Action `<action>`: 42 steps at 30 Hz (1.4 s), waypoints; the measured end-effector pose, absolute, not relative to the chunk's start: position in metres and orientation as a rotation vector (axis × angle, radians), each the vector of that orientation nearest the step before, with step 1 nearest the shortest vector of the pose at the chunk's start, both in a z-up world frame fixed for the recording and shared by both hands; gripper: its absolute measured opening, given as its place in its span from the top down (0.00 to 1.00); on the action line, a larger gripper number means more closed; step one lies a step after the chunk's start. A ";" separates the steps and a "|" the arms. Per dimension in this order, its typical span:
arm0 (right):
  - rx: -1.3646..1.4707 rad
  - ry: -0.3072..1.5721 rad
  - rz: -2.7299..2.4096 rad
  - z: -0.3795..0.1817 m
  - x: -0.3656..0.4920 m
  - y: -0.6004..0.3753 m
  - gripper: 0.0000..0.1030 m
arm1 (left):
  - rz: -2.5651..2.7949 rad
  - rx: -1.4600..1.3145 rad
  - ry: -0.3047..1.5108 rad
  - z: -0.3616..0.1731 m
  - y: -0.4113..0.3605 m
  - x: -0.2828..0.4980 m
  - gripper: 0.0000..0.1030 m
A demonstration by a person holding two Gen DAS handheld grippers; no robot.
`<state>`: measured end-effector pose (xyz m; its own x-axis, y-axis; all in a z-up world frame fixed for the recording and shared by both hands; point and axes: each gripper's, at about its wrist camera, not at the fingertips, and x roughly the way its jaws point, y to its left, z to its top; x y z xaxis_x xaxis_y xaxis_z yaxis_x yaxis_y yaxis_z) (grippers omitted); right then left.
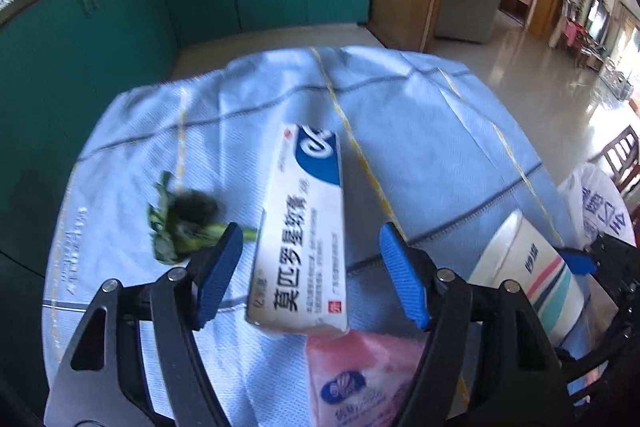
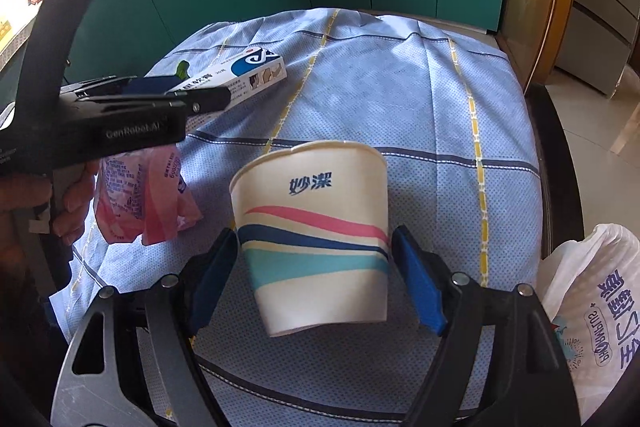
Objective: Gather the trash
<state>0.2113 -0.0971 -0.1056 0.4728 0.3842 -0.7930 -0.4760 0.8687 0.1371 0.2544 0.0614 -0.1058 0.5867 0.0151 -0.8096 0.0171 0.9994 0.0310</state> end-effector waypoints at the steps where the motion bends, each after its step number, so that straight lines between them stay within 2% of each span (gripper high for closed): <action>1: -0.108 0.943 0.527 -0.106 0.212 -0.097 0.24 | -0.002 0.047 0.943 -0.106 0.060 0.253 0.30; 2: -0.109 0.945 0.525 -0.107 0.212 -0.095 0.24 | -0.003 0.053 0.947 -0.106 0.060 0.252 0.31; 3: -0.112 0.945 0.524 -0.107 0.212 -0.094 0.24 | -0.010 0.054 0.955 -0.108 0.060 0.252 0.40; 4: -0.113 0.945 0.527 -0.107 0.212 -0.092 0.24 | -0.013 0.053 0.966 -0.110 0.060 0.252 0.53; 6: -0.119 0.944 0.530 -0.107 0.211 -0.090 0.24 | -0.015 0.059 0.990 -0.114 0.061 0.251 0.61; 12: -0.131 0.949 0.522 -0.109 0.211 -0.088 0.24 | -0.020 0.071 0.975 -0.111 0.059 0.242 0.61; 29: -0.127 0.939 0.522 -0.110 0.211 -0.087 0.25 | -0.014 -0.030 0.751 -0.051 0.070 0.190 0.61; 31: -0.120 0.933 0.523 -0.109 0.211 -0.087 0.27 | -0.019 -0.040 0.733 -0.046 0.070 0.186 0.61; 42: -0.084 0.905 0.515 -0.103 0.211 -0.093 0.28 | -0.019 -0.052 0.712 -0.041 0.072 0.183 0.61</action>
